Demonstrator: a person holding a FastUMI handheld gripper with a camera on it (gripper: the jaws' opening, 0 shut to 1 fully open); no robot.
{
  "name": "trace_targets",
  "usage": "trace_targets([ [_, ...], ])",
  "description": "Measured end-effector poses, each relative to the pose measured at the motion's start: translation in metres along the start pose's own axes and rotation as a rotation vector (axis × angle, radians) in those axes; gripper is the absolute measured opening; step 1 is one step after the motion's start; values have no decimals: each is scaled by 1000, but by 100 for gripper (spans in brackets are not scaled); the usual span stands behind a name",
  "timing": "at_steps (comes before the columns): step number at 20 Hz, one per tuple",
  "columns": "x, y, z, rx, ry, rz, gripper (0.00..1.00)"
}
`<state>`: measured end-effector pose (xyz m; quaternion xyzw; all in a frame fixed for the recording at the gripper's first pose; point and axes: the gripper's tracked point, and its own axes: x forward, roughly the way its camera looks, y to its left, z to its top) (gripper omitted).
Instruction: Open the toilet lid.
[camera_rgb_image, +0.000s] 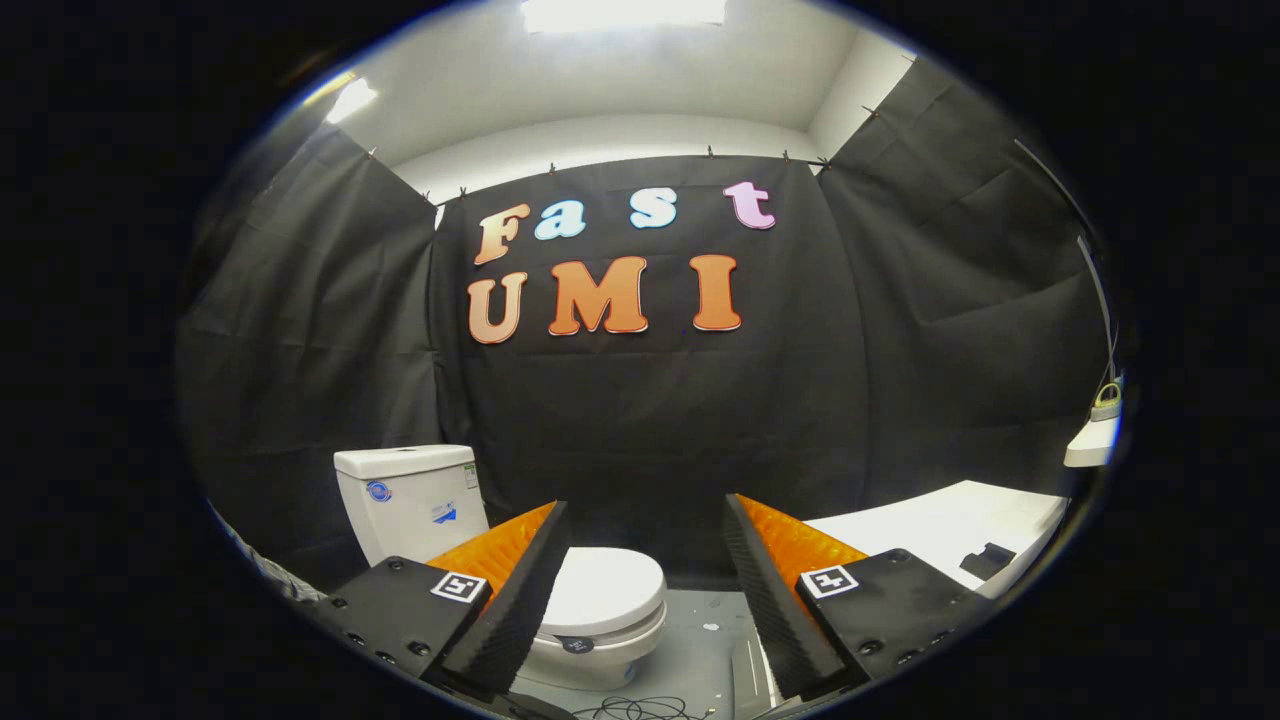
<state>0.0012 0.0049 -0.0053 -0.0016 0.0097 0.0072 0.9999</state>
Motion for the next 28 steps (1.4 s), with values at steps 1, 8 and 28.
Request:
trace_targets([
  [1,1,1,-1,0,4,4,98],
  [8,1,1,-4,-3,10,7,98],
  [28,9,59,1,-49,-15,68,98],
])
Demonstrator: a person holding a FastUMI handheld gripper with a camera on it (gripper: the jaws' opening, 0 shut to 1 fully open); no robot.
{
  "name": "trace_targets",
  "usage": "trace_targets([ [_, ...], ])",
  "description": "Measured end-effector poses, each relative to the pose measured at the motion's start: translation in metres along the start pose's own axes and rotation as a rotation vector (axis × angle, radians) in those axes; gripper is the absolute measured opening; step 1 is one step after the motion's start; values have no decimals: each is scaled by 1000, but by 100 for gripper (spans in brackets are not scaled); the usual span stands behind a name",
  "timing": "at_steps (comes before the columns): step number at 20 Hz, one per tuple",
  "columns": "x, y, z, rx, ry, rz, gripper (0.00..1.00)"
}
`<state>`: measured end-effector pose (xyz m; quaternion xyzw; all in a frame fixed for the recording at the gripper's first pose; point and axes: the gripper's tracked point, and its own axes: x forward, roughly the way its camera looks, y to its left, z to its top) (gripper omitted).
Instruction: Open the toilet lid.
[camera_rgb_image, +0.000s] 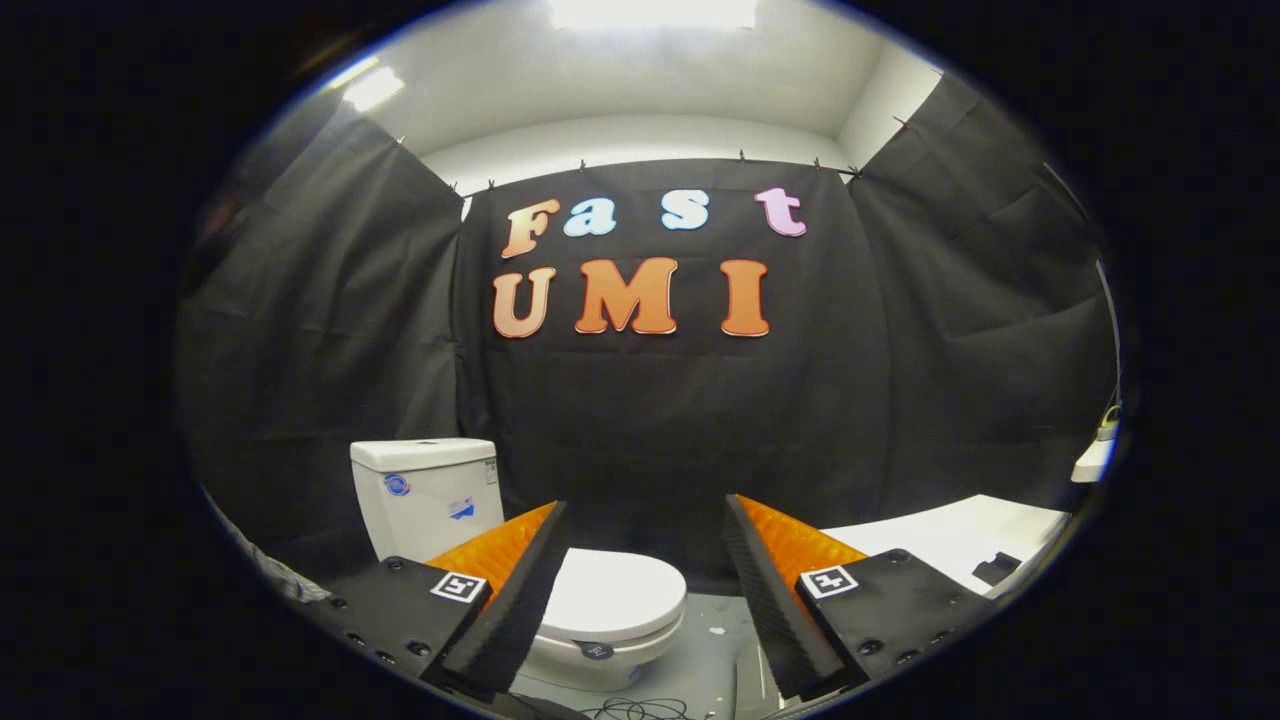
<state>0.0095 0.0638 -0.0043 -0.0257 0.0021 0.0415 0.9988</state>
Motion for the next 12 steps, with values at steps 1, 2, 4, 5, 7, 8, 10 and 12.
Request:
trace_targets([
  [1,4,11,-2,5,1,19,98],
  [2,8,22,-7,11,9,40,98],
  [4,13,34,-14,20,26,66,98],
  [5,17,38,-15,24,28,72,98],
  [7,21,39,-15,36,28,73,98],
  [8,25,39,-18,51,31,71,98],
  [10,36,38,-23,86,42,62,98],
  [12,46,42,-36,127,69,59,98],
])
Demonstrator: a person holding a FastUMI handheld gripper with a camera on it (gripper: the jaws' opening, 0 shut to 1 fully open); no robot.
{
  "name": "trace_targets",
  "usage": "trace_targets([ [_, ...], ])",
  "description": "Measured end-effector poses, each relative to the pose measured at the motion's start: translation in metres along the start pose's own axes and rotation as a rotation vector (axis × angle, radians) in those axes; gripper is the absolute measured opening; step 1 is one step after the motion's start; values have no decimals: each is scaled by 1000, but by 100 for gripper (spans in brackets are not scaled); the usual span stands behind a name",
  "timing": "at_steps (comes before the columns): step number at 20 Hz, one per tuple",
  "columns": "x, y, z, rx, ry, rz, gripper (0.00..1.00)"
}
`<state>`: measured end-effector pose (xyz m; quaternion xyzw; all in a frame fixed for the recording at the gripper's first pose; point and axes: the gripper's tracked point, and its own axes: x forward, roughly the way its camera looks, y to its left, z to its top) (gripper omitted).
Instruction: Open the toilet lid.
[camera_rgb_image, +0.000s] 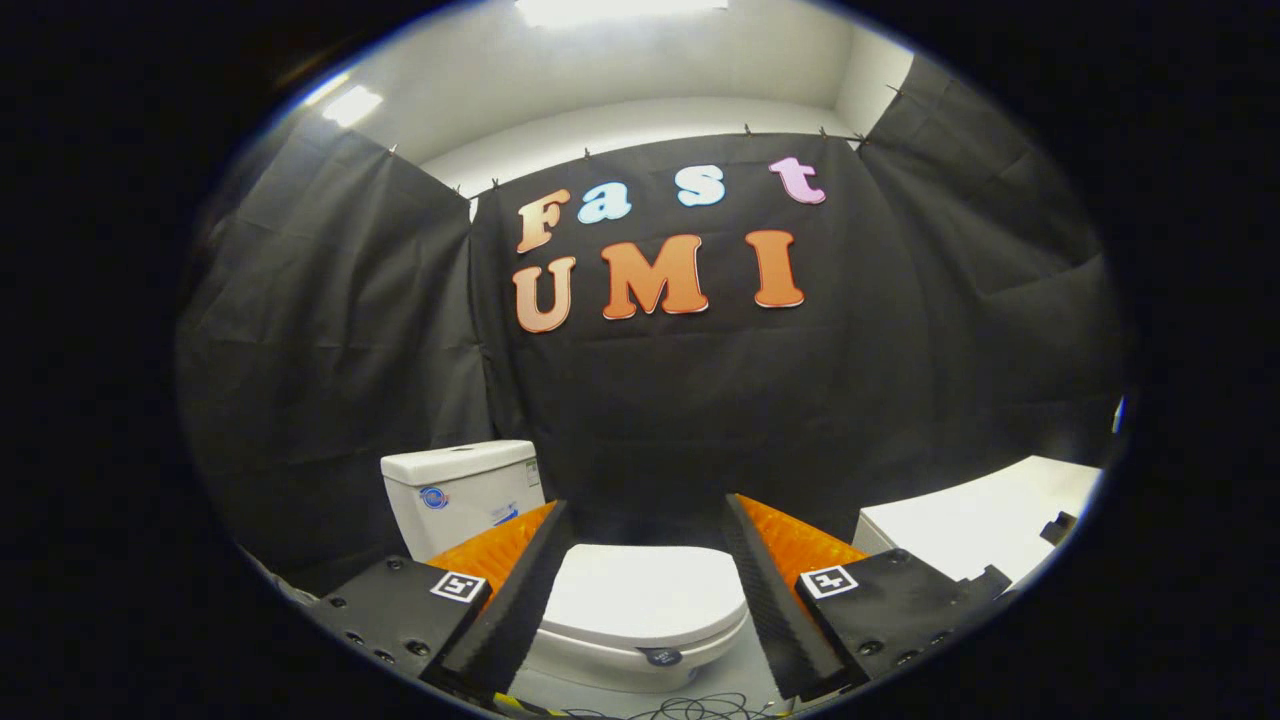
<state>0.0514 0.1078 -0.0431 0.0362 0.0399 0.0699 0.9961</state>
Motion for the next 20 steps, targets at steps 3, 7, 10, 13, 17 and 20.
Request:
trace_targets([
  [3,20,3,-21,133,7,-10,97],
  [7,52,4,-80,312,96,-22,98],
  [10,62,-3,-130,389,189,-46,98],
  [13,68,-11,-170,460,248,-79,98],
  [17,73,-23,-219,503,333,-128,98],
  [20,67,-22,-256,573,431,-140,99],
])
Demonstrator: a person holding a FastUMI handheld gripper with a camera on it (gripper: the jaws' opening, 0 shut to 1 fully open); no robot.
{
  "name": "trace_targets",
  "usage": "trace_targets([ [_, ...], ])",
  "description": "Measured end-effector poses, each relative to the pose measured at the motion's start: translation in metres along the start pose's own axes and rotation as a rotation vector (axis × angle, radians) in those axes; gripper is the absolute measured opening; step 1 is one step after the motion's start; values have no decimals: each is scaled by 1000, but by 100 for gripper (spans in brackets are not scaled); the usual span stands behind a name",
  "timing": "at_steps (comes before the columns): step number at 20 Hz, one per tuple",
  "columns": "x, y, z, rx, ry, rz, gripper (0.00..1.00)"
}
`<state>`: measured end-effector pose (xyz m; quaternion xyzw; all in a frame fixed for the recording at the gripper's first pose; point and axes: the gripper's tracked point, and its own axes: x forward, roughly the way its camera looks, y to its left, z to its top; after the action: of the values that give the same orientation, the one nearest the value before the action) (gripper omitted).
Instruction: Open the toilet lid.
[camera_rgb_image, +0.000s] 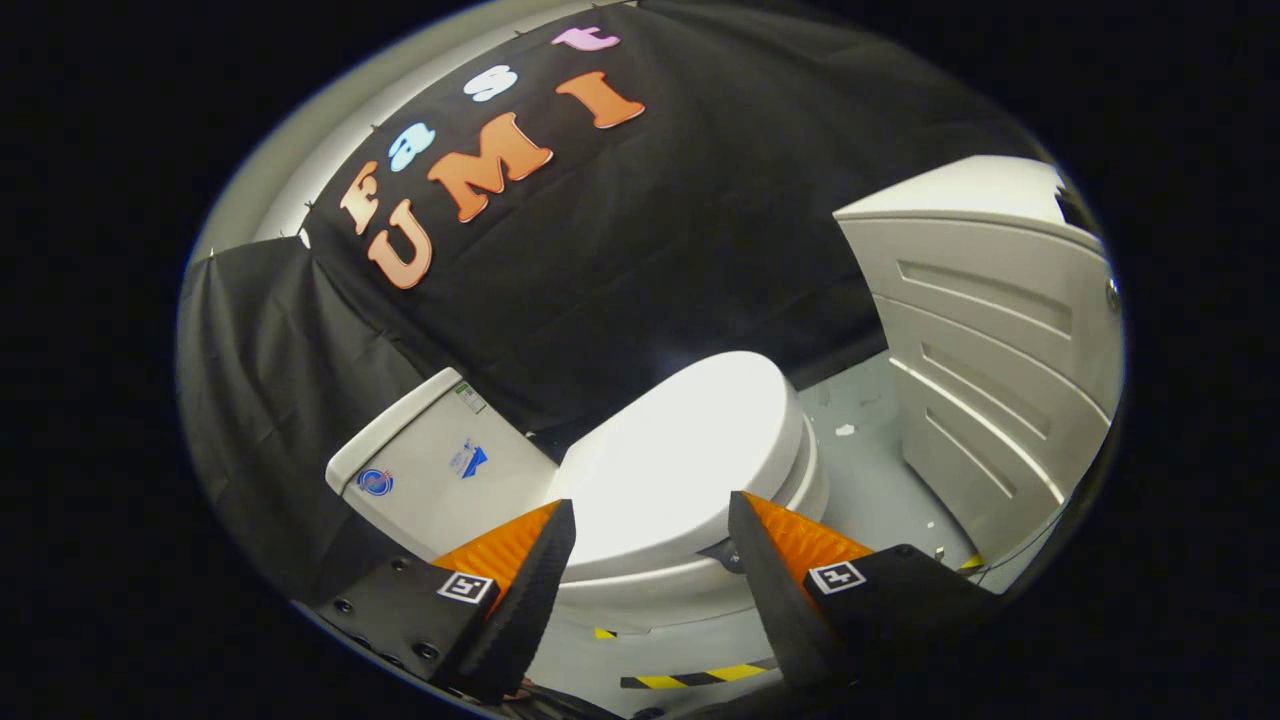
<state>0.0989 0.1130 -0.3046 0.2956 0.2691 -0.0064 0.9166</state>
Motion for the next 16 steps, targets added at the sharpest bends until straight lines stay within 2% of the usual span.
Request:
trace_targets([
  [7,24,-13,-27,160,141,38,99],
  [11,36,-25,-52,318,239,37,99],
  [16,57,-65,-68,490,284,-75,99],
])
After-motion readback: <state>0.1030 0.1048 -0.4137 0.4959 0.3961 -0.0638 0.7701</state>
